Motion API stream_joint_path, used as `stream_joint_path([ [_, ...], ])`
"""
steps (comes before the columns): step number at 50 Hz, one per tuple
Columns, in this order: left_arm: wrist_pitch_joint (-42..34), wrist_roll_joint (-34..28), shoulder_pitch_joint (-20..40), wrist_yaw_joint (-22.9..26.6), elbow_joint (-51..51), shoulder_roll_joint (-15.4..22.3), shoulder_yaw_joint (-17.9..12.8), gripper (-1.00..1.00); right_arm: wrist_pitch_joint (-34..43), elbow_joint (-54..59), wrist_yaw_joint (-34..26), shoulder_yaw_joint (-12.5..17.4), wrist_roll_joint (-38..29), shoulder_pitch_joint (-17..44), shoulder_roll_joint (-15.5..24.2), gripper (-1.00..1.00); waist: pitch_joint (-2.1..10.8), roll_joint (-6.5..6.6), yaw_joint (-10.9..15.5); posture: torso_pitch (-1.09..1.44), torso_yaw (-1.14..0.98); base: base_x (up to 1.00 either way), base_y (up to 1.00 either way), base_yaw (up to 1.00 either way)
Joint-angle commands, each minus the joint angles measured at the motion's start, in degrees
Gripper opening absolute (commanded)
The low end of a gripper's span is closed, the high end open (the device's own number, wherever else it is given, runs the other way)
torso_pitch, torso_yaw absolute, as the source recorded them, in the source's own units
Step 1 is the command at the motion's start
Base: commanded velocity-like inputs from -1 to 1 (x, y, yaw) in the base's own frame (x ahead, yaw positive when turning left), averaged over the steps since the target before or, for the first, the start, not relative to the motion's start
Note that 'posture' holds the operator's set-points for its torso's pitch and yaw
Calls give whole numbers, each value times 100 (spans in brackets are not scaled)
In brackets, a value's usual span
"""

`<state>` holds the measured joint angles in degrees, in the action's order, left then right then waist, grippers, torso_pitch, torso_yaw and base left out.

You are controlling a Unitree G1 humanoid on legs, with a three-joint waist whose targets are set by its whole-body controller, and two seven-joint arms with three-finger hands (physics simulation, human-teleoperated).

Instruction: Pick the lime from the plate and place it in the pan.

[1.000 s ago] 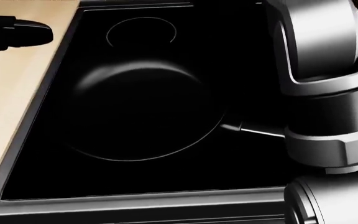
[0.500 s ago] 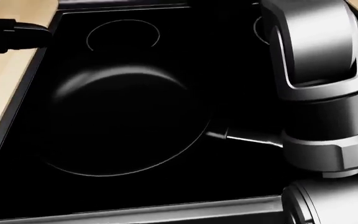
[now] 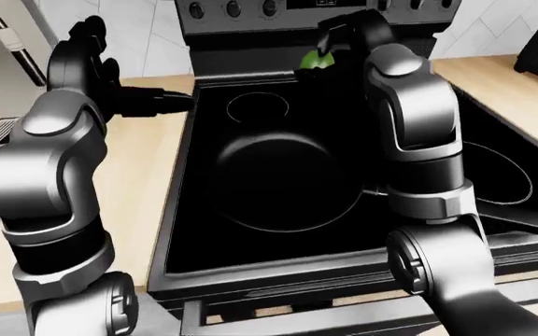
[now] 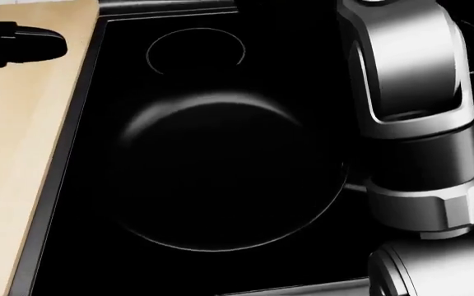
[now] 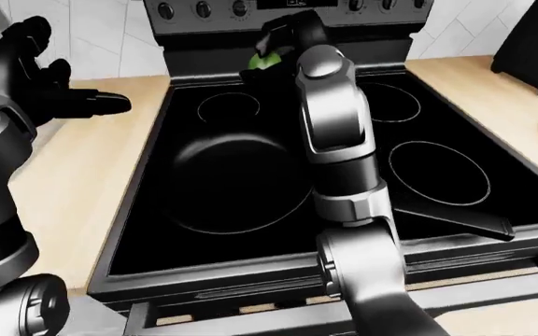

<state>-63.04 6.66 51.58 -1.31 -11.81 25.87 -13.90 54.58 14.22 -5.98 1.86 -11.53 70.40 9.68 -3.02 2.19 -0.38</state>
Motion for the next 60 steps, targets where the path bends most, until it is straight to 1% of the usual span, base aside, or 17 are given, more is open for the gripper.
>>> stream_joint_path([
  [1,162,8,190,4,-169,42,10,100,-135,-192,43,98,-56,190,93,-100,149,26,-48,0,0,0,0,0],
  [6,205,1,192,4,-130,28,18,100,-132,-201,36,101,-51,181,89,-100,137,-289,43,0,0,0,0,0],
  [7,220,-1,186,4,-120,22,22,100,-132,-190,34,92,-55,179,87,-100,117,-230,57,0,0,0,0,0],
  [9,250,-5,159,0,-111,2,29,100,-94,-192,34,81,-64,190,73,-100,321,-149,19,0,0,-31,0,0],
  [12,217,-5,152,-1,-147,-1,26,100,-152,-174,20,86,-63,151,70,-100,467,141,-27,0,0,-63,0,0],
  [13,208,-6,151,-3,-157,0,21,100,-131,-189,12,83,-66,163,73,-100,497,94,12,0,0,0,0,0],
  [14,171,-4,159,-9,-187,-3,25,100,-125,-204,5,77,-68,169,67,-100,368,10,23,0,0,0,0,0],
  [17,179,-8,161,-9,-181,-18,39,100,-139,-210,-8,72,-72,157,54,-100,202,-215,92,0,0,0,0,0],
  [18,204,-10,157,-4,-160,-17,36,100,-134,-205,-4,79,-71,173,50,-100,76,-233,112,0,0,0,0,0],
  [19,224,-10,148,2,-149,-13,29,100,-135,-187,-4,80,-69,190,48,-100,119,-133,99,0,0,0,0,0],
  [21,199,-8,168,0,-153,-10,28,100,-126,-167,-9,72,-72,203,45,-100,290,-176,53,0,0,-30,0,0],
  [23,187,-7,181,2,-148,-7,31,100,-127,-186,-21,77,-64,200,39,-100,517,-333,-1,0,0,-55,0,0],
  [28,229,-11,182,1,-111,-21,42,100,-140,-207,-12,83,-60,186,38,-100,115,-83,-42,0,0,0,0,0],
  [30,221,-9,166,4,-130,-22,38,100,-133,-255,-3,60,-61,130,4,-100,97,136,-78,0,0,0,0,0],
  [38,234,-3,108,-11,-154,-31,13,100,78,-492,-303,-141,-252,169,-108,-100,93,-77,11,0,0,0,0,0],
  [52,232,15,109,-31,-147,-33,18,100,119,-548,-807,-252,-606,149,-249,-100,146,-50,49,0,0,0,0,0],
  [60,148,33,125,-41,-216,-24,5,100,580,-1190,-1713,-588,-1220,-7,-251,-100,170,-31,33,0,0,0,0,0],
])
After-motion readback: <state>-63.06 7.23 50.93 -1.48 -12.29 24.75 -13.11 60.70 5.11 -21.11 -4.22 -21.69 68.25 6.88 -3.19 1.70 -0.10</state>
